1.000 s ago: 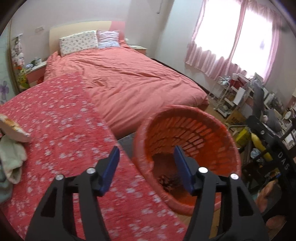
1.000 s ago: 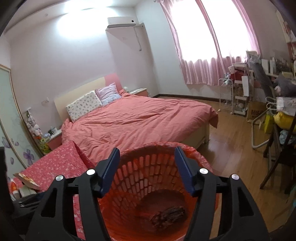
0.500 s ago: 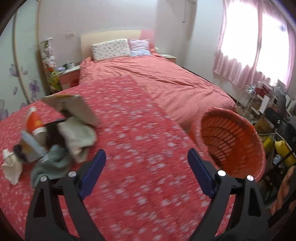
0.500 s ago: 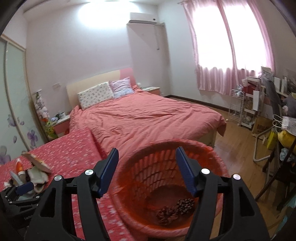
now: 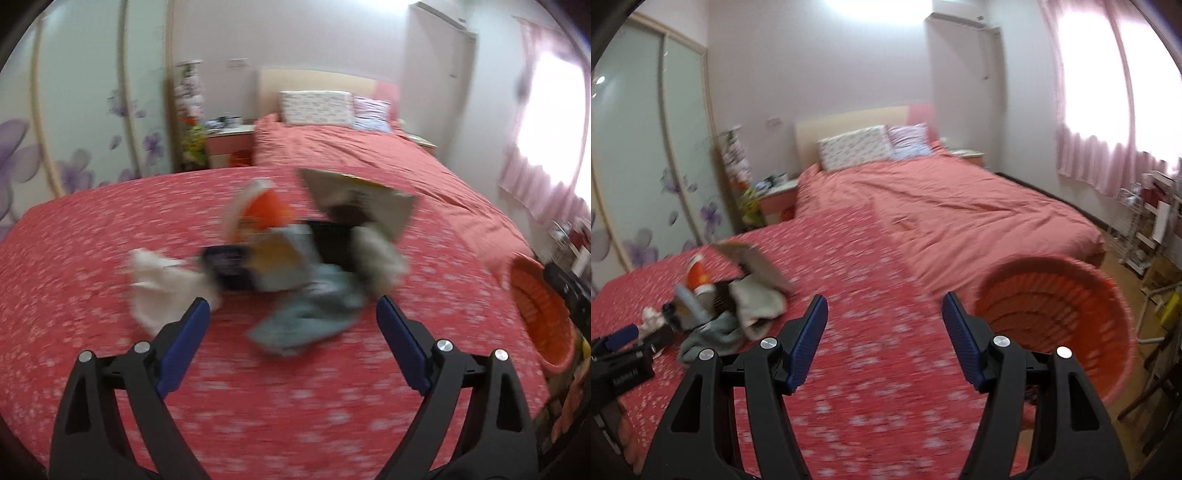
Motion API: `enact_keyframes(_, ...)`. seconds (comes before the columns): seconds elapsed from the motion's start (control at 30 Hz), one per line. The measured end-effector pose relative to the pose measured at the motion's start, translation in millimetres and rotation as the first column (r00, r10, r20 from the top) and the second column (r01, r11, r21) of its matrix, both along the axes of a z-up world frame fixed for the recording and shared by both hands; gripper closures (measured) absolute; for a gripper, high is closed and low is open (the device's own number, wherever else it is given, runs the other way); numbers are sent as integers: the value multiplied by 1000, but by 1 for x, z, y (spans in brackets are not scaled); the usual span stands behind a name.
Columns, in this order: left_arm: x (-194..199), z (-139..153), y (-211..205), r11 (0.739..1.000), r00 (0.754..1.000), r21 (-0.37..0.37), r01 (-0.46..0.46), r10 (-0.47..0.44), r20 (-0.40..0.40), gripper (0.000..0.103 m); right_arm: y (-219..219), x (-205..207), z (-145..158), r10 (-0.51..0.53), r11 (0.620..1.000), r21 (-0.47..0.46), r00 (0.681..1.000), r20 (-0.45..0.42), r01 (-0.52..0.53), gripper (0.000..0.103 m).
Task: Collect trash
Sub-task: 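Grasp the white tissue with the left tool while the right tool grasps the green sock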
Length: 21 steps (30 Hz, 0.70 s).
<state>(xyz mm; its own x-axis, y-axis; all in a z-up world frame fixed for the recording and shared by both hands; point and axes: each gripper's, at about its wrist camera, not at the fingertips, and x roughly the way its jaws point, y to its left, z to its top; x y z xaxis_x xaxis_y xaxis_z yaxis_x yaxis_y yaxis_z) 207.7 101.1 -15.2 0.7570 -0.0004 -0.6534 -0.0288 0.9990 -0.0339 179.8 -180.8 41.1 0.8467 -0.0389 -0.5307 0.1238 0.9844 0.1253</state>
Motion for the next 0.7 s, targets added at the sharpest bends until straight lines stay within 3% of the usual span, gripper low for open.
enact_keyframes(0.23, -1, -8, 81, 986, 986, 21, -168, 168, -9, 13, 58, 26, -16, 133, 991, -2, 989, -66, -134, 39)
enact_keyframes(0.37, 4, -14, 110, 979, 978, -1, -206, 206, -30, 14, 90, 46, -28, 197, 980, 17, 975, -107, -196, 40)
enact_keyframes(0.57, 16, -26, 123, 978, 977, -19, -207, 206, -60, 14, 117, 73, -41, 234, 972, 36, 959, -159, -232, 56)
enact_keyframes(0.7, 26, -32, 127, 979, 977, -27, -203, 201, -72, 14, 119, 82, -49, 215, 976, 19, 956, -199, -215, 76)
